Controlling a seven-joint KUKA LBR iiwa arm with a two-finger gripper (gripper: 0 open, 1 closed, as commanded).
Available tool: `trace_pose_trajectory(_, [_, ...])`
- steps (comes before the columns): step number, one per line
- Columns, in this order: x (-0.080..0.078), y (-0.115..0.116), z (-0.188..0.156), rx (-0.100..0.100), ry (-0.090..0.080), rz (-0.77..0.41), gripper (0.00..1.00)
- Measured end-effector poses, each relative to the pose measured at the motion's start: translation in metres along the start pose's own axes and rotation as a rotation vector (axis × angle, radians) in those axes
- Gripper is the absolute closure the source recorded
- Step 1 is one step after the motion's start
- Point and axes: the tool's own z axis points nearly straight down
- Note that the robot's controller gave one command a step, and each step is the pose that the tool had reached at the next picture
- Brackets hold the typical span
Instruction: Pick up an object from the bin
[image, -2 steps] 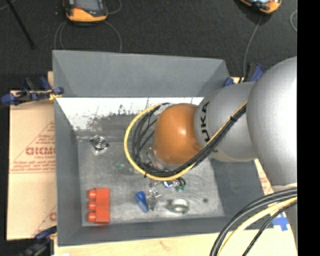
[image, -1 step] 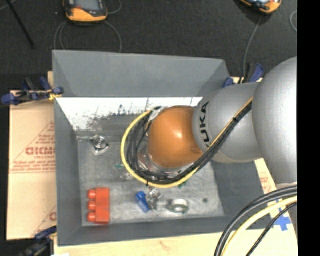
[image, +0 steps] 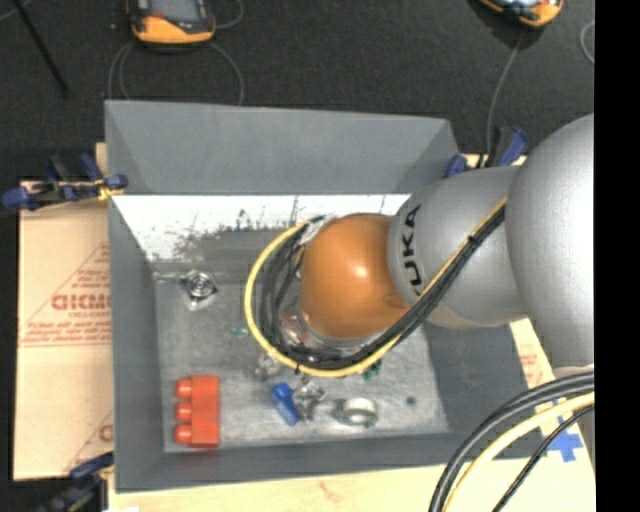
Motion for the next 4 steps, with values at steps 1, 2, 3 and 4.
trace_pose_trajectory(1, [-0.004, 0.012, -0.118, 0.007, -0.014, -0.316, 1.00])
trace_pose_trajectory(2, [0.016, 0.013, -0.059, -0.002, -0.006, -0.516, 1.00])
trace_pose_trajectory(3, [0.020, 0.045, -0.043, 0.001, -0.006, -0.774, 1.00])
trace_pose_trajectory(4, [0.040, -0.016, -0.055, 0.006, -0.007, -0.899, 1.00])
